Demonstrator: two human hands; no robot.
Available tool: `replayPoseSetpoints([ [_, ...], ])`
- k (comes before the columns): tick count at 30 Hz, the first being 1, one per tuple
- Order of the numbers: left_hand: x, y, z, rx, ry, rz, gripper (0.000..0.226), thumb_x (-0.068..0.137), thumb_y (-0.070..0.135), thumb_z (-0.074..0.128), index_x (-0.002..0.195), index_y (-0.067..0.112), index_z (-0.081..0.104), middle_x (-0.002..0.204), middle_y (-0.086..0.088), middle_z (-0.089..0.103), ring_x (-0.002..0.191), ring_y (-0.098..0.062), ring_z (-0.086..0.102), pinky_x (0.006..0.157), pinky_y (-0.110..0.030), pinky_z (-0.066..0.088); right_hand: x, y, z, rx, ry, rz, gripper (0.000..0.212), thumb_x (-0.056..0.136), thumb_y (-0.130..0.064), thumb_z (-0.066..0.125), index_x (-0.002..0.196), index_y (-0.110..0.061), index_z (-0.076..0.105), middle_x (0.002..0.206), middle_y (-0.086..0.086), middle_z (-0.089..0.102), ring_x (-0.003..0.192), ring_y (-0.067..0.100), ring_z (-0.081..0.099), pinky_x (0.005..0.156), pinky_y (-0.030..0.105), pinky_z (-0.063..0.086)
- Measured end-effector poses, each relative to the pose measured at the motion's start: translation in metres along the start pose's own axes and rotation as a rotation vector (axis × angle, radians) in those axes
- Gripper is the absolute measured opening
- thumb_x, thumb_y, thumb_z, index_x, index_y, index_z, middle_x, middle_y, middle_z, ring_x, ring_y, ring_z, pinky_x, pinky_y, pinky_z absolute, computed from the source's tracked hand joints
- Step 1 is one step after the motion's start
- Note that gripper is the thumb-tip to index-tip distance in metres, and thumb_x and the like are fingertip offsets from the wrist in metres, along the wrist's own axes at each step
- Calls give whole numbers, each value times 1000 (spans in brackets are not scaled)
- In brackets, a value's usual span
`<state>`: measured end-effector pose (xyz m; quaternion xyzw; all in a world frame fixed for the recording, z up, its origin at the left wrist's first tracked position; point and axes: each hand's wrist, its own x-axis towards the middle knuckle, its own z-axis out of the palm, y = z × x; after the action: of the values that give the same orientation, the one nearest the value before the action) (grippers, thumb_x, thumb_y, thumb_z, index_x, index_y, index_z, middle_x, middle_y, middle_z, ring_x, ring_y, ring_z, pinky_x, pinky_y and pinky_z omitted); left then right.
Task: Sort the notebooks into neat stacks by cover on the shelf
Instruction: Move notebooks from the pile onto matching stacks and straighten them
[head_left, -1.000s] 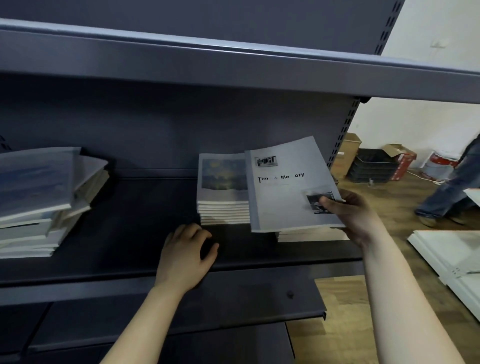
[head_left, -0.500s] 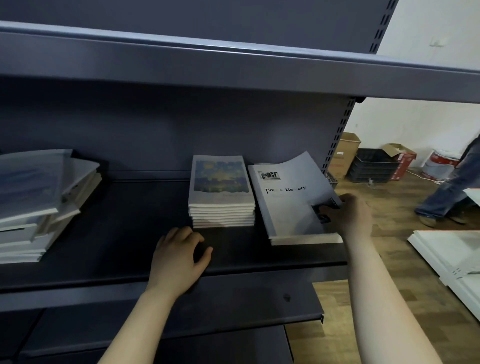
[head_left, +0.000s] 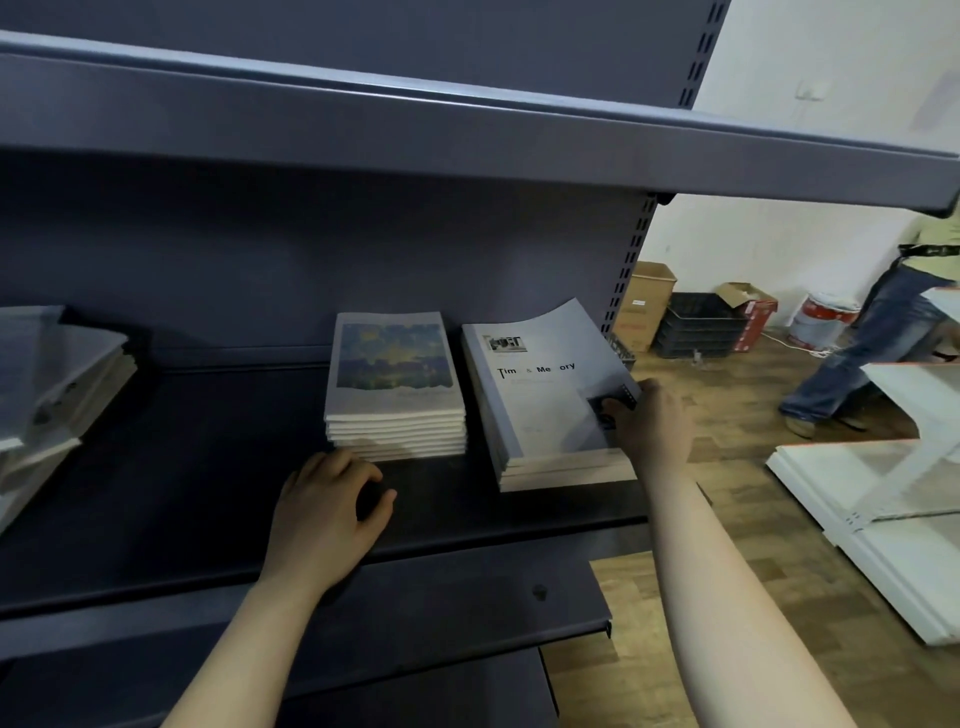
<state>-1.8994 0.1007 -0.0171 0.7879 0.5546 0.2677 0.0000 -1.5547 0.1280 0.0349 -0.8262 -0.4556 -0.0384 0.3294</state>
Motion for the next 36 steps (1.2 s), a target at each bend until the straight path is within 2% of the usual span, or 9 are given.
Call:
replayPoseSetpoints([
  [7, -2, -1, 2, 3, 12, 3, 18, 85, 38, 64, 91, 21, 65, 96, 8, 57, 89, -17, 51, 70, -31, 40, -11, 3, -3, -17, 111, -41, 41, 80, -28, 76, 106, -1, 58, 105, 20, 63, 99, 38, 56, 82, 40, 38],
  [9, -2, 0, 1, -3, 10, 4, 20, 86, 38, 61, 92, 20, 66, 96, 7, 57, 89, -17, 51, 70, -32, 40, -16, 5, -4, -14, 131, -55, 30, 83, -28, 72, 102, -7, 65, 107, 18, 63, 99, 38, 54, 78, 38, 38],
  [13, -3, 1, -1, -2, -10, -15, 21, 85, 36, 64, 95, 19, 67, 98, 6, 59, 91, -19, 52, 72, -33, 42, -19, 12, -7, 81, 5, -47, 25, 89, -29, 65, 100, -9, 73, 105, 16, 64, 96, 37, 58, 69, 31, 37],
  [19, -3, 3, -1, -5, -19, -26, 22, 85, 37, 63, 98, 19, 67, 101, 5, 59, 94, -20, 52, 75, -34, 43, -24, 19, -21, 164, -280, -176, 38, 75, -38, 78, 107, -18, 73, 84, -9, 56, 101, 22, 58, 80, 28, 41],
  [22, -3, 3, -1, -10, -14, -28, 22, 86, 38, 62, 97, 20, 67, 100, 6, 59, 93, -19, 51, 75, -33, 42, -26, 23, -25, 239, -401, -160, 55, 68, -36, 85, 117, -17, 67, 103, 1, 56, 103, 22, 58, 89, 33, 46],
  [27, -2, 4, -1, -5, -27, -37, 23, 86, 39, 60, 99, 21, 66, 101, 7, 58, 95, -18, 51, 75, -32, 41, -31, 18, -24, 185, -351, -162, 78, 64, -34, 87, 132, -11, 57, 123, 7, 51, 114, 26, 52, 85, 26, 37],
  [30, -2, 4, -2, -6, -35, -40, 23, 87, 39, 60, 99, 21, 66, 102, 6, 58, 96, -19, 51, 77, -33, 42, -31, 14, -28, 188, -362, -126, 77, 65, -32, 87, 133, -12, 56, 128, 9, 50, 118, 28, 50, 88, 27, 37],
  [33, -3, 3, -5, -10, -50, -37, 22, 88, 36, 59, 101, 20, 66, 103, 7, 58, 97, -19, 51, 77, -33, 42, -33, 5, -34, 117, -390, -135, 70, 65, -30, 86, 129, -15, 61, 125, 10, 56, 121, 30, 48, 100, 38, 41],
  [36, -3, 2, -9, -38, -66, -28, 21, 89, 34, 58, 102, 21, 66, 104, 8, 57, 98, -17, 50, 78, -32, 41, -38, -11, -33, 103, -353, -178, 54, 71, -21, 79, 122, -12, 65, 121, 10, 63, 117, 30, 54, 97, 40, 44],
])
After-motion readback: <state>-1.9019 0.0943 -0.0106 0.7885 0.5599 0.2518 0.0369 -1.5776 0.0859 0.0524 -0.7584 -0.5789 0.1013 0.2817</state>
